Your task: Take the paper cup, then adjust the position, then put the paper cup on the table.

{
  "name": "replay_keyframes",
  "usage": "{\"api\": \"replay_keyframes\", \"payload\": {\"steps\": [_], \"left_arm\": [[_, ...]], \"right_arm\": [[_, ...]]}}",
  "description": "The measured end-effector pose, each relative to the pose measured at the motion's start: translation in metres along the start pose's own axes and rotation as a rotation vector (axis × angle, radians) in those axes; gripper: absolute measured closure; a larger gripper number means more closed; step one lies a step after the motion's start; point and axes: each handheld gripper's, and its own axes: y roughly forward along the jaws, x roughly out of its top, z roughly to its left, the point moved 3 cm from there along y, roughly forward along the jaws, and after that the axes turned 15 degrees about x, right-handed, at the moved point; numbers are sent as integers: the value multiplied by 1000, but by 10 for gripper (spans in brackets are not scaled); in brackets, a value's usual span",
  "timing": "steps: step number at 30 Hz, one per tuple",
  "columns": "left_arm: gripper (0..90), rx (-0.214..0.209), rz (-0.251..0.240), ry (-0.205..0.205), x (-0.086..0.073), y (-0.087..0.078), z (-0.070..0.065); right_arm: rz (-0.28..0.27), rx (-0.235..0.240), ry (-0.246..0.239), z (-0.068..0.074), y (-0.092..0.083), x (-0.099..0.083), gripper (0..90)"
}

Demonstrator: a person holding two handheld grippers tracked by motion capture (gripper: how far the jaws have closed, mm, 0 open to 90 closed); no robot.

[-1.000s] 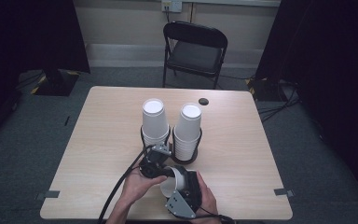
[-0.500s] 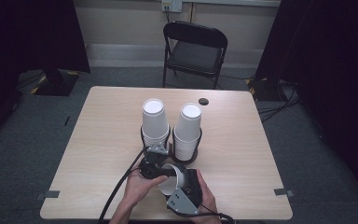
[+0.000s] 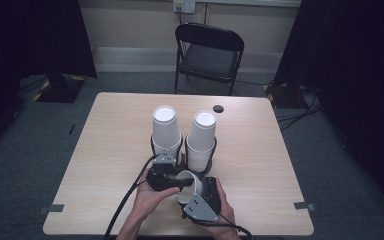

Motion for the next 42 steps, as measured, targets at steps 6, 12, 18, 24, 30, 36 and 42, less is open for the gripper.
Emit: {"api": "replay_keyframes", "payload": {"steps": [6,12,18,24,30,36,42], "left_arm": [[342,6,-72,-37,-3,-3,3],[300,0,-141,-38,-2,-10,5],[280,-9,-191,-13,-5,-15,2],[268,8,-219,-9,-8,-22,4],[242,35,-230,-13,-14,-25,11],[220,45,-253,-27,-23,-27,19],[173,103,-267,-72,-33,-30,31]], "right_arm": [[-1,-23,55,-4,-5,-6,103],[-5,-14,128,-9,-6,-16,102],[-19,0,250,-17,-7,-32,103],[-52,-23,338,-29,-17,-42,103],[-81,-33,393,-40,-26,-46,103],[-119,-39,480,-52,-31,-49,103],[-119,-72,514,-64,-32,-54,103]]}}
